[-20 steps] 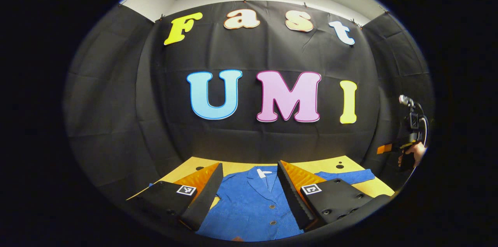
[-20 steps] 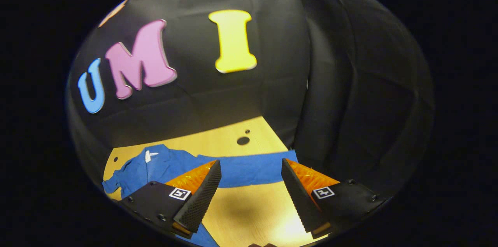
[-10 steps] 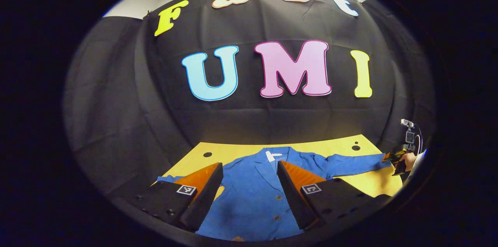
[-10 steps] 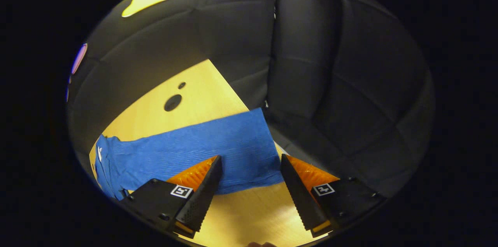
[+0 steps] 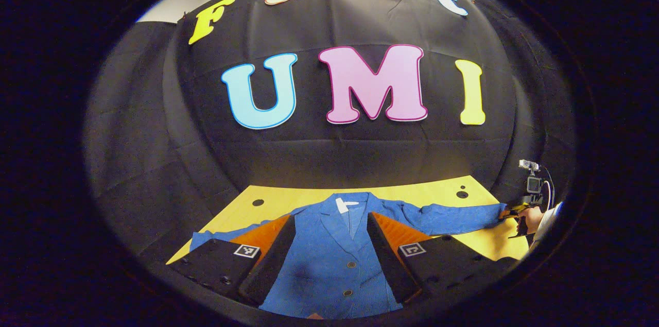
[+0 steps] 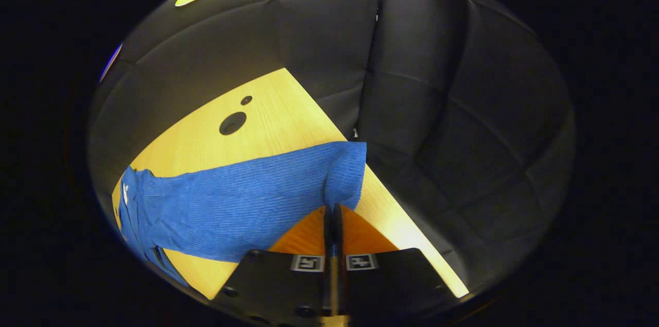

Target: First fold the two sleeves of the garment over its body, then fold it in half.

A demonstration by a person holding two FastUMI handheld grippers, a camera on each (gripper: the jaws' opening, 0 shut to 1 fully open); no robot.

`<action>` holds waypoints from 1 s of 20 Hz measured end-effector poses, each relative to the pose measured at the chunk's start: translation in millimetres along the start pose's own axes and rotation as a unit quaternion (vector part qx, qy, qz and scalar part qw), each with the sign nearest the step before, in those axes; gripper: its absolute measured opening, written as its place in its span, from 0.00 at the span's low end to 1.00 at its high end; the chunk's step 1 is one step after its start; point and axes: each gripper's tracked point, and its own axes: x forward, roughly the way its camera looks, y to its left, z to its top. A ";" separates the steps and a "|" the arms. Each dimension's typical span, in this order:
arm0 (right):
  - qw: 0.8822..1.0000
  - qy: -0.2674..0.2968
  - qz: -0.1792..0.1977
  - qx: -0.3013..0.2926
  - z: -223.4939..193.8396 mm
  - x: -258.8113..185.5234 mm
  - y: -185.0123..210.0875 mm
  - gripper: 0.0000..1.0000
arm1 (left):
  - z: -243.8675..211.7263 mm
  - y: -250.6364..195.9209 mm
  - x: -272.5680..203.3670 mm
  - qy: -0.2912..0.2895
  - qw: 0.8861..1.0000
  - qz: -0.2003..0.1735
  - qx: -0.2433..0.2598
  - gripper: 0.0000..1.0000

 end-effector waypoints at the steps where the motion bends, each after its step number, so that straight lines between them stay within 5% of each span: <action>1: 1.000 -0.004 0.012 -0.004 2.7 -3.6 8.4 0.01 | 2.1 2.8 -1.8 -0.004 1.000 -0.003 0.003 0.81; 11: 0.986 -0.151 0.065 -0.034 66.9 -148.3 109.8 0.01 | -32.5 109.8 -43.9 -0.017 0.999 0.016 -0.029 0.83; 16: 0.963 -0.221 0.115 -0.101 62.5 -252.2 238.9 0.01 | -66.0 203.2 -74.2 -0.009 0.997 0.058 -0.055 0.83; 20: 0.948 -0.234 0.159 -0.143 27.1 -287.2 362.2 0.00 | -97.9 274.6 -94.6 0.005 0.994 0.097 -0.057 0.83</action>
